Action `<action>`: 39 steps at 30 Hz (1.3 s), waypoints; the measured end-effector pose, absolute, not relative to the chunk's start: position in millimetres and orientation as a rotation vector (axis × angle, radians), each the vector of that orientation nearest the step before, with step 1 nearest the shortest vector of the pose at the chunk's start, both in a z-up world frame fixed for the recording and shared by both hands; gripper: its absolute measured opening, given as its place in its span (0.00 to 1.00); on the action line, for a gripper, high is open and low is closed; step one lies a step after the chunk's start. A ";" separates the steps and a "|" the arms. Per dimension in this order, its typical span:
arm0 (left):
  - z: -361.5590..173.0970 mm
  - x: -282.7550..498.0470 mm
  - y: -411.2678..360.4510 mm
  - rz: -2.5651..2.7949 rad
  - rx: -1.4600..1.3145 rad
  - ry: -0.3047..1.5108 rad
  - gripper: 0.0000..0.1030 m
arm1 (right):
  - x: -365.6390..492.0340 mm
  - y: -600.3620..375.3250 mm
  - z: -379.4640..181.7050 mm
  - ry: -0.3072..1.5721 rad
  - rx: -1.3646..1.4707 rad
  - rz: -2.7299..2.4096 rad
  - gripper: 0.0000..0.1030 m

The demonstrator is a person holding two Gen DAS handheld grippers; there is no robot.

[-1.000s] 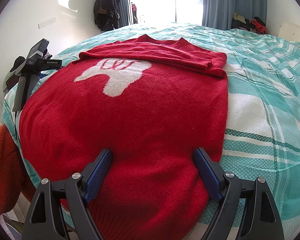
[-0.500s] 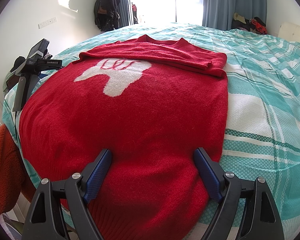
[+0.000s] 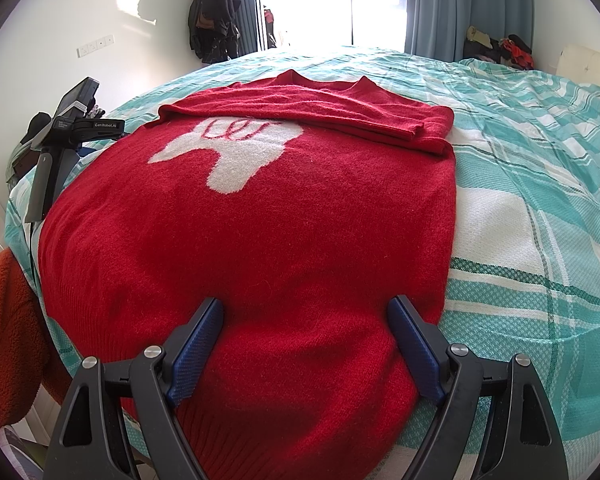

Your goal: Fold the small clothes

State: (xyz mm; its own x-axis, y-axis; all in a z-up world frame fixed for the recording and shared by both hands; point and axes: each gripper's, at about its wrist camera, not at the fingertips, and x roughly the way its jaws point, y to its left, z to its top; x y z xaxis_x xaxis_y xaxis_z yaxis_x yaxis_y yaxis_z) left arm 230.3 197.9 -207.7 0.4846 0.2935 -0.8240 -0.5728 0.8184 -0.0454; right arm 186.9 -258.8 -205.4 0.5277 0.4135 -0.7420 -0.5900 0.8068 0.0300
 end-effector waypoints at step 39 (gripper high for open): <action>-208.1 229.9 197.3 0.544 -0.334 0.919 1.00 | 179.9 -343.1 -152.3 0.823 0.111 0.454 0.81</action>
State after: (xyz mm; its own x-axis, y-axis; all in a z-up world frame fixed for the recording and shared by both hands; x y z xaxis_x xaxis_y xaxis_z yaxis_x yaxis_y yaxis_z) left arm 229.9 197.3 -208.1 0.4873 0.2992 -0.8204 -0.5754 0.8167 -0.0439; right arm 179.9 -343.1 -152.3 0.5902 0.4321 -0.6819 -0.3471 0.8985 0.2689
